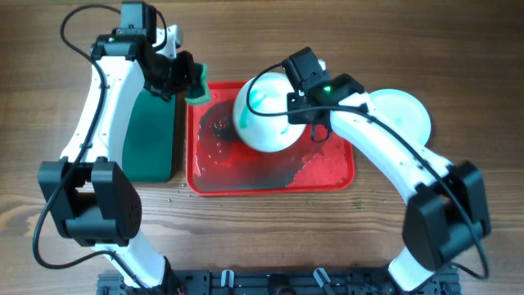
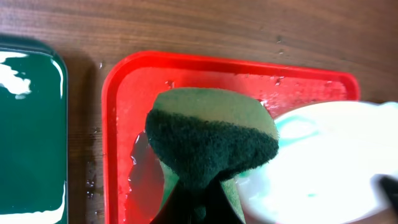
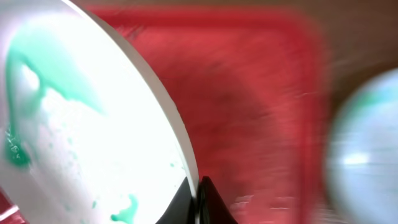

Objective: Clean dirty plates on tray and stack at the side
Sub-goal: 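Lift the scrubbed plate with the right gripper and carry it rightward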

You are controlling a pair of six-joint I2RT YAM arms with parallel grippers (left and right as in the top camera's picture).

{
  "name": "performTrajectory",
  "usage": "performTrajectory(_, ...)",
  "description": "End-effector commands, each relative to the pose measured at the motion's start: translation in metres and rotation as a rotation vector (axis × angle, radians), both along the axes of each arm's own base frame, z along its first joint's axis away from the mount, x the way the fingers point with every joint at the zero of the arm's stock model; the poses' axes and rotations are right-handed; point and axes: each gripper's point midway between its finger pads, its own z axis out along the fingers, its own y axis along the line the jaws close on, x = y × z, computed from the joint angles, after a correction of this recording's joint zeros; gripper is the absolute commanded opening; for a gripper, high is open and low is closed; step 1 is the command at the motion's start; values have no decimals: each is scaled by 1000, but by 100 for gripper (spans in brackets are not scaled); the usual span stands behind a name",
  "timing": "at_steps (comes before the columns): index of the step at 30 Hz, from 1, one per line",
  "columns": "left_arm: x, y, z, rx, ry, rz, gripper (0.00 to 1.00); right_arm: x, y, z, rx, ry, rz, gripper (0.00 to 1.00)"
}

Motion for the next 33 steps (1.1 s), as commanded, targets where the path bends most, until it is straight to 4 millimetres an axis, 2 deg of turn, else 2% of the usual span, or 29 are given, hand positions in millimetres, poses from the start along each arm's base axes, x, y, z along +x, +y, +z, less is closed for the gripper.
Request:
performTrajectory(1, -9, 2, -25, 22, 51, 12, 4, 7, -43, 61, -389, -264, -86, 4)
performTrajectory(4, -13, 3, -35, 18, 75, 32, 4, -5, -39, 84, -577, -359, -69, 5)
performTrajectory(11, -15, 2, -40, 18, 82, 30, 4, -29, -3, 127, -775, -569, -5, 4)
performTrajectory(19, -15, 2, -40, 18, 81, 30, 4, -47, 11, 161, -911, -725, -9, 4)
performTrajectory(23, -15, 2, -40, 18, 81, 30, 4, -48, 12, 162, -915, -730, -5, 4)
performTrajectory(26, -15, 2, -40, 18, 80, 30, 4, -46, 16, 150, -858, -686, 20, 4)
performTrajectory(30, -14, 2, -39, 18, 76, 30, 4, -46, 31, 93, -612, -446, 132, 4)
performTrajectory(33, -14, 2, -39, 18, 74, 30, 4, -48, 25, 56, -432, -249, 126, 4)
